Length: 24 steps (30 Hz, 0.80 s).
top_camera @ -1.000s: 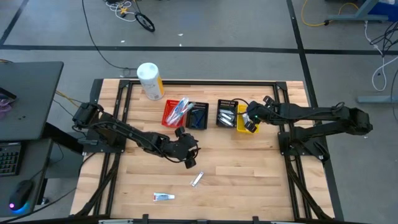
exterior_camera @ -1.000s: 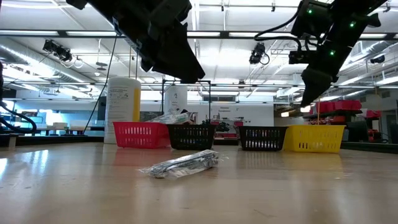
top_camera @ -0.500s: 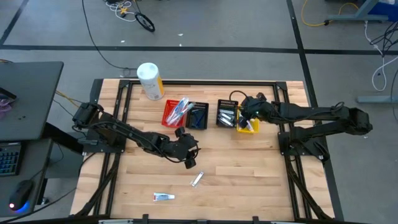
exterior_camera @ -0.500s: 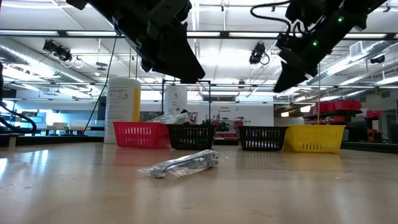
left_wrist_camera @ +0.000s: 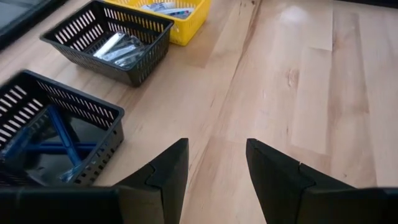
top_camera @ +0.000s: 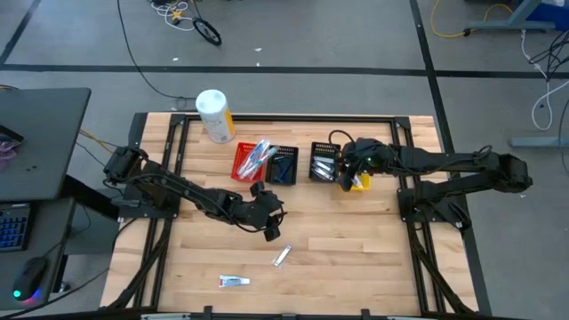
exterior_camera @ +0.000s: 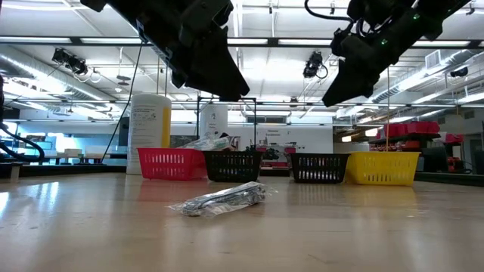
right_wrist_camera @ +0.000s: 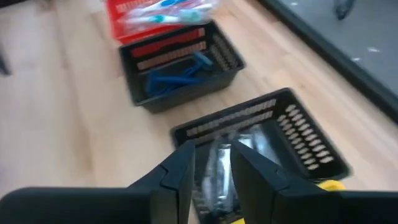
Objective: Pick & Place Travel size toiletries
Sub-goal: Put the silver nail cutter into the right black basket
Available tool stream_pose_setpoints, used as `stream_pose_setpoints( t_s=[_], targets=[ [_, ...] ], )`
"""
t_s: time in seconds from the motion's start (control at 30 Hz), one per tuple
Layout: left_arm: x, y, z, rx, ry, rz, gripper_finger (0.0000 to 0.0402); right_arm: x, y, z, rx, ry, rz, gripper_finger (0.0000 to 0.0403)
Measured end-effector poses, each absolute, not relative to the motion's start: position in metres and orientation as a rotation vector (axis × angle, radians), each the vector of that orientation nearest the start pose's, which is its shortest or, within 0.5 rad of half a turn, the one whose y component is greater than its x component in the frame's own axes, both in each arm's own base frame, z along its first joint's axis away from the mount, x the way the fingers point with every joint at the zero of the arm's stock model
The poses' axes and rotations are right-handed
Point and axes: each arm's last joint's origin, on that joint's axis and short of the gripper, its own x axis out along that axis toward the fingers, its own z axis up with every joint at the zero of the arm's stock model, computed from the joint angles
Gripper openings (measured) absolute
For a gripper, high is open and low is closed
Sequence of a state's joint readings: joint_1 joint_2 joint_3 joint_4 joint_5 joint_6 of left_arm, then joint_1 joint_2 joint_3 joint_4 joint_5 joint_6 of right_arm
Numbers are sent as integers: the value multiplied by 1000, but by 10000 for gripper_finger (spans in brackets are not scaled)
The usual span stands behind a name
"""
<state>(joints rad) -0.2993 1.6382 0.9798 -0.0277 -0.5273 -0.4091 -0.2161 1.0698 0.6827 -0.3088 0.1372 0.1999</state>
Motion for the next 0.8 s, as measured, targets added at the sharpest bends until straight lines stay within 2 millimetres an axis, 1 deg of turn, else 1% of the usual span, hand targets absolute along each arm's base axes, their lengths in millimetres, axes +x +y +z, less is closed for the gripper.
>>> stream_pose_setpoints(
  t_s=[0.1,0.27,0.47,0.6,0.67,0.73,0.8],
  targets=[
    [329,-87,206,-150,568,339,171,212,-46,236,227,671,-305,112],
    [329,-87,206,-142,575,318,171,219,-31,236,239,668,-111,112],
    [330,-87,206,-133,575,318,171,235,-2,223,201,705,84,112],
    [330,-87,206,-133,574,319,171,247,17,212,127,712,175,112],
    [330,-87,206,-133,574,319,171,256,23,207,70,682,180,112],
    [330,-87,206,-133,574,319,171,267,25,204,19,611,128,112],
    [330,-87,206,-133,573,320,171,277,24,202,11,542,81,112]
  ],
)
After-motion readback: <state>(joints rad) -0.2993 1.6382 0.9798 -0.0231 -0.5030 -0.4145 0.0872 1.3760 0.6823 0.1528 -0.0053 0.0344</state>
